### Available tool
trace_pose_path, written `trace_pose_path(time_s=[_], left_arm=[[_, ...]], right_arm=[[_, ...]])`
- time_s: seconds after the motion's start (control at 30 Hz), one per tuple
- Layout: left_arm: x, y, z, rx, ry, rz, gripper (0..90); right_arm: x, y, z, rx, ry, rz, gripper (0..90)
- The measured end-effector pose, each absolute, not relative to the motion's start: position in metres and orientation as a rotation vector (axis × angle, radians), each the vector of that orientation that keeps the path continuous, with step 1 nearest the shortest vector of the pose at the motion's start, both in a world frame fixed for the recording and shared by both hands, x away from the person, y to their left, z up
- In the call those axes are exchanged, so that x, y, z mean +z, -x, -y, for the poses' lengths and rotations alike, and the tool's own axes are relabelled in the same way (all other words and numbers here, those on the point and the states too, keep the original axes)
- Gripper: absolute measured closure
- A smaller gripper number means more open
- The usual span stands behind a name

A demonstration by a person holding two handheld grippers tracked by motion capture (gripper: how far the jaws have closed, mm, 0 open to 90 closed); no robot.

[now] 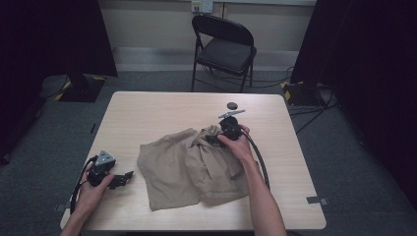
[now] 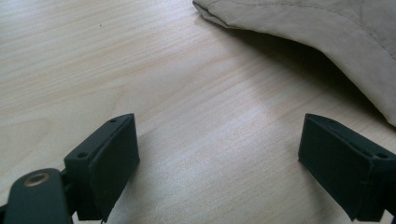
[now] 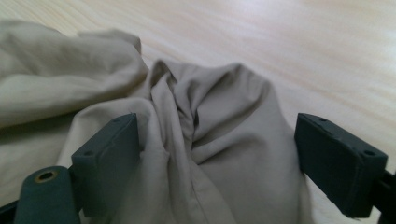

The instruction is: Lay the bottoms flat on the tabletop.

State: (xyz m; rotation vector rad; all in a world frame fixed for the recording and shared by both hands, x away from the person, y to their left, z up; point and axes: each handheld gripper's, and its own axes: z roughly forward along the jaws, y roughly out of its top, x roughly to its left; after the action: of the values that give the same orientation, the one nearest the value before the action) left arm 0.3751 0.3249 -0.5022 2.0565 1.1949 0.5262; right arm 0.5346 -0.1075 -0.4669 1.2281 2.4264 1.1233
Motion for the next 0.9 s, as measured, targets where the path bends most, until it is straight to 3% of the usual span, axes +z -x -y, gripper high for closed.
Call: trace_pose_path(time_s=[0.17,0.27,0.3,0.37,0.4,0.47,0.6,0.9], left_arm=[[-0.502,-0.375,-0.325,0.526,-2.056,-1.195,11.5],[-0.502,-0.375,-0.325,0.527,-2.056,-1.195,11.5],[-0.502,-0.375,-0.325,0.527,-2.056,-1.195,11.5],[-0.502,-0.375,-0.325,0.526,-2.056,-1.195,11.5],[-0.502,-0.375,-0.325,0.527,-2.056,-1.195,11.5],[-0.502,-0.375,-0.325,0.527,-2.055,-1.197,11.5],[-0.502,-0.375,-0.325,0.527,-2.056,-1.195,11.5],[-0.502,-0.375,-0.325,0.527,-2.056,-1.195,11.5]], right_arm=[[-0.478,-0.533,0.095,1.070,-1.190,-2.470,14.8],[-0.483,-0.529,0.092,0.999,-1.181,-2.455,30.7],[-0.483,-0.529,0.092,0.999,-1.181,-2.455,30.7],[-0.485,-0.524,0.092,0.995,-1.182,-2.429,45.9],[-0.486,-0.521,0.096,1.028,-1.196,-2.425,60.7],[-0.485,-0.519,0.098,1.054,-1.192,-2.436,69.4],[-0.476,-0.511,0.102,1.110,-1.181,-2.439,75.9],[-0.430,-0.479,0.131,1.254,-1.082,-2.380,78.3]])
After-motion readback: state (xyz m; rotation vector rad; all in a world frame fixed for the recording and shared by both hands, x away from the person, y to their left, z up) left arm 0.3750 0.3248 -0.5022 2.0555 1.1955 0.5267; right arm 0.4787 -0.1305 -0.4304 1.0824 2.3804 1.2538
